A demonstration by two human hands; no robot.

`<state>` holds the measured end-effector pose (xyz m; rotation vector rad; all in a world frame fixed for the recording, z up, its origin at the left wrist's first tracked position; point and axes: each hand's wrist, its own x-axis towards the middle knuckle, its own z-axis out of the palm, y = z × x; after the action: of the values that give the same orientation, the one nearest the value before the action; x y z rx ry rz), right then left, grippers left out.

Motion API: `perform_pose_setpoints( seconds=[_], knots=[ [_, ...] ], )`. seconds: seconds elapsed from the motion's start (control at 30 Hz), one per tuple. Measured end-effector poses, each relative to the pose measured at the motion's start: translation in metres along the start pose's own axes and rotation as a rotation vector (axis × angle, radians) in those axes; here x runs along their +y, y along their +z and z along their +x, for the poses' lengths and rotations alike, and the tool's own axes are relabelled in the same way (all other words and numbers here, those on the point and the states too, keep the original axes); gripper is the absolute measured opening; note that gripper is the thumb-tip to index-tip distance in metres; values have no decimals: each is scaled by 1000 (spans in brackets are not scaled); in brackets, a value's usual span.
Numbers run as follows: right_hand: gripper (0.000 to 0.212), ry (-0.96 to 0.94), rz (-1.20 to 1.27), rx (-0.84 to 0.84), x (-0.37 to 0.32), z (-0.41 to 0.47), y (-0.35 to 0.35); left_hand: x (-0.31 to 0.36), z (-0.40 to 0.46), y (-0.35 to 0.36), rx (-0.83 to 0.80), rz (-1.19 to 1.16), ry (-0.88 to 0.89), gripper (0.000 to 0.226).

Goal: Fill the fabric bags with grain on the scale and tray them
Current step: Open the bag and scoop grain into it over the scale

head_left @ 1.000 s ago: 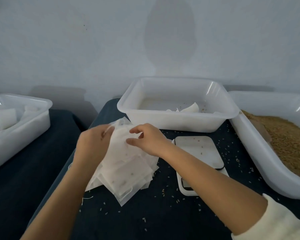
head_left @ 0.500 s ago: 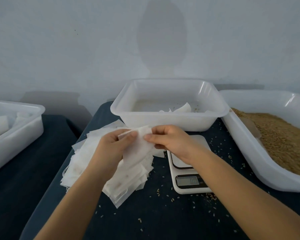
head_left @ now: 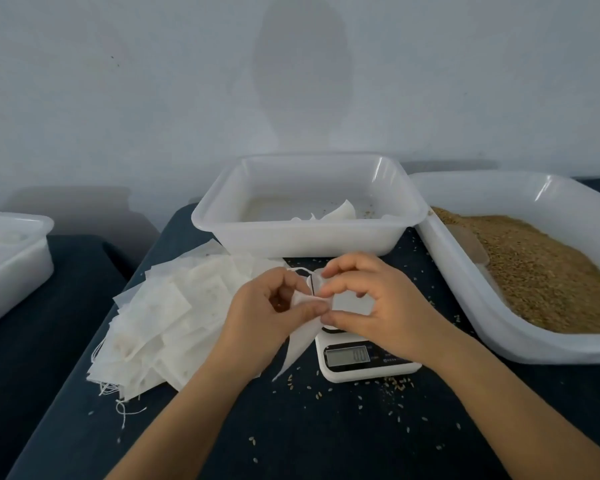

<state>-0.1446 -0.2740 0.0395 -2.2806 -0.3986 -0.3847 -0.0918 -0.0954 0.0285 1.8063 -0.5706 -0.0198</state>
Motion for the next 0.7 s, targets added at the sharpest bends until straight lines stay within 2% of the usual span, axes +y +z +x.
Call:
perform_pose_setpoints(
  seconds=[0.07,0.17,0.27,0.37,0.47,0.6,0.7],
  knots=[
    [16,-21,-84,-5,3,-3,-4,-1,-3,4,-37,30,50,24],
    [7,-101,-178,42,6,-5,-10,2,-4,6,-160,128,138,17],
    [6,-159,-194,25,7,-6,-18,5,0,4,-293,240,271,13],
    [8,-144,-182,-46,9,-6,-26,9,4,-2,-425,267,387,20],
    [9,-150,-151,-48,10,-5,-32,16,10,-11,-560,327,430,20],
    [7,-164,-51,-93,9,-5,-39,24,19,-18,-583,517,509,37],
    [8,-127,-51,-156,11,-4,-44,27,21,-19,-595,551,622,31]
  ],
)
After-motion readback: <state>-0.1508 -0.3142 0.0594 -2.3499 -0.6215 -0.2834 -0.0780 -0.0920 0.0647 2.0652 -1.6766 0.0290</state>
